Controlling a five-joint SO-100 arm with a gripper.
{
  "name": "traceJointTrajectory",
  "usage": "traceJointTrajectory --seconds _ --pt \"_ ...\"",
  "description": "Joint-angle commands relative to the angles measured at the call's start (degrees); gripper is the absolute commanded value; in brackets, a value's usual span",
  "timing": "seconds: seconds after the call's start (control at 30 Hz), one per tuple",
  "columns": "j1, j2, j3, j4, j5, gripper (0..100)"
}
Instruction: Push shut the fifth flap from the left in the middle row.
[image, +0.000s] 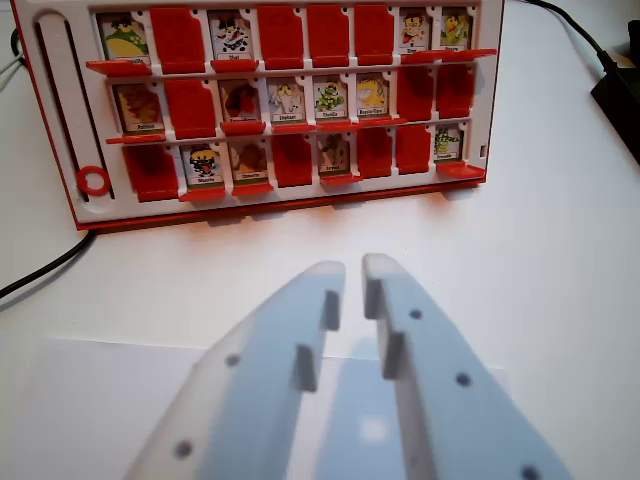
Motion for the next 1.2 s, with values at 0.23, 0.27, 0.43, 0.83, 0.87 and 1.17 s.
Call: traceJointTrajectory --seconds 0.23,0.27,0.43,0.83,0.87,1.17 --pt "2.90 0.18 -2.11 -2.64 -0.26 2" --pt "3.69 -0.09 -2.02 -2.90 -0.35 2" --pt "6.50 -4.13 -1.58 -5.89 -1.58 2" --pt "8.00 -13.71 4.48 -19.60 -3.08 2" --pt "8.00 -13.89 5.10 -20.21 -3.25 2" --pt "7.56 -25.75 6.59 -29.09 -2.55 2"
